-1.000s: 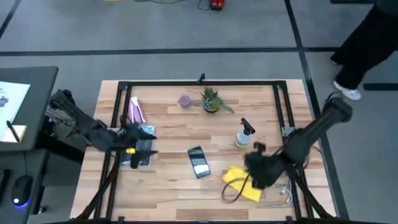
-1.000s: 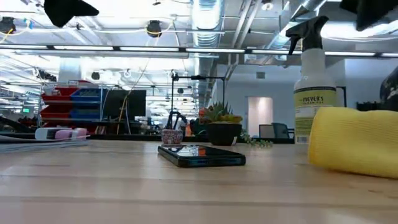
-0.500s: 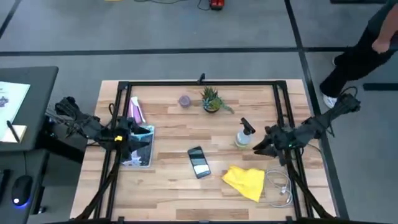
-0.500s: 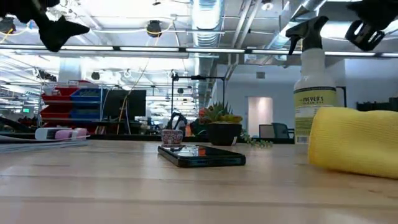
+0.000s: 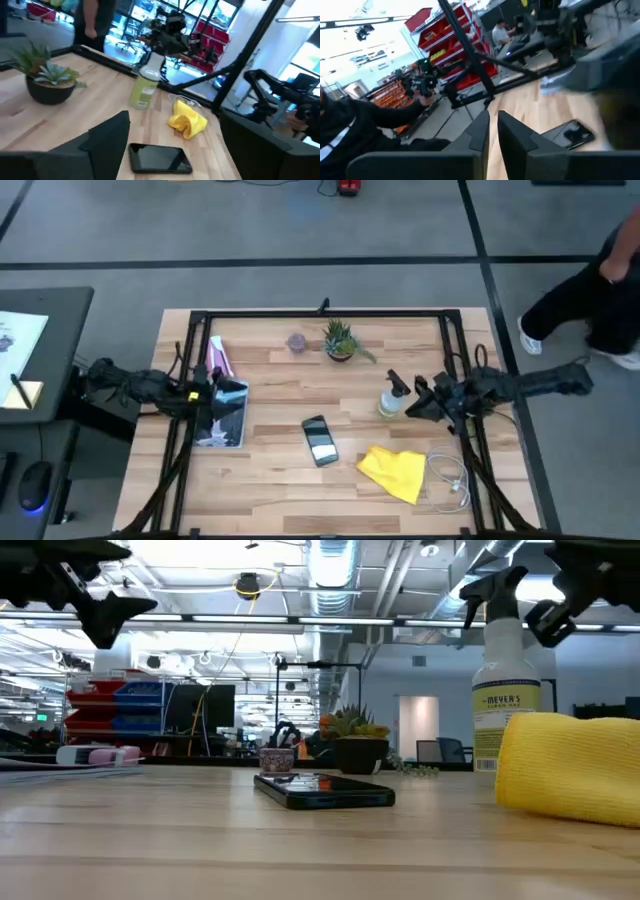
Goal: Apply microfiber cloth
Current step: Return to home position
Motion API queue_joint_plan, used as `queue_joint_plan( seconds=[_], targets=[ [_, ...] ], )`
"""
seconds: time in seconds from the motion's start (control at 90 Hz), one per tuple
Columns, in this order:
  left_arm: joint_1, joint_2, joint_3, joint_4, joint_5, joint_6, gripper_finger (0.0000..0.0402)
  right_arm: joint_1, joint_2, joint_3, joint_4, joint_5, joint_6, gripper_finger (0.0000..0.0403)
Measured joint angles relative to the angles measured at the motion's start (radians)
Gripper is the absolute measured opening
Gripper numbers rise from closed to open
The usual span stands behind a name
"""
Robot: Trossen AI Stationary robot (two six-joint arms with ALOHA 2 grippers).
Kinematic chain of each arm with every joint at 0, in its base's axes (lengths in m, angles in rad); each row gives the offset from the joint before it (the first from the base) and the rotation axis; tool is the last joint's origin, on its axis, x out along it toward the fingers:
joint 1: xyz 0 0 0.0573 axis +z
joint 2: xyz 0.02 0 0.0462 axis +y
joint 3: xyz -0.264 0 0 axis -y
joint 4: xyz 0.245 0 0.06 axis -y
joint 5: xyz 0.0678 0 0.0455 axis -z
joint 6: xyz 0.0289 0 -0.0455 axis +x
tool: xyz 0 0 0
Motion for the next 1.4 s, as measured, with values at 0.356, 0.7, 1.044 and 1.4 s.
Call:
queue_joint_plan(
  seconds=[0.356,0.7,1.044,1.4],
  targets=[
    [0.310,0.005,-0.072,0.037,0.306,0.017,0.0287,-0.224,0.000,-0.055,0.111,-0.138,-0.024,0.0003],
    [0.340,0.001,-0.076,0.004,0.363,0.146,0.0287,-0.254,-0.001,-0.137,0.228,-0.142,-0.071,0.0001],
    [0.367,0.001,-0.076,-0.043,0.233,0.211,0.0287,-0.240,-0.005,-0.138,0.225,-0.094,-0.156,0.0001],
    [0.382,0.006,-0.066,-0.191,0.056,0.195,0.0287,-0.212,-0.005,-0.138,-0.026,-0.092,-0.078,0.0001]
  ],
)
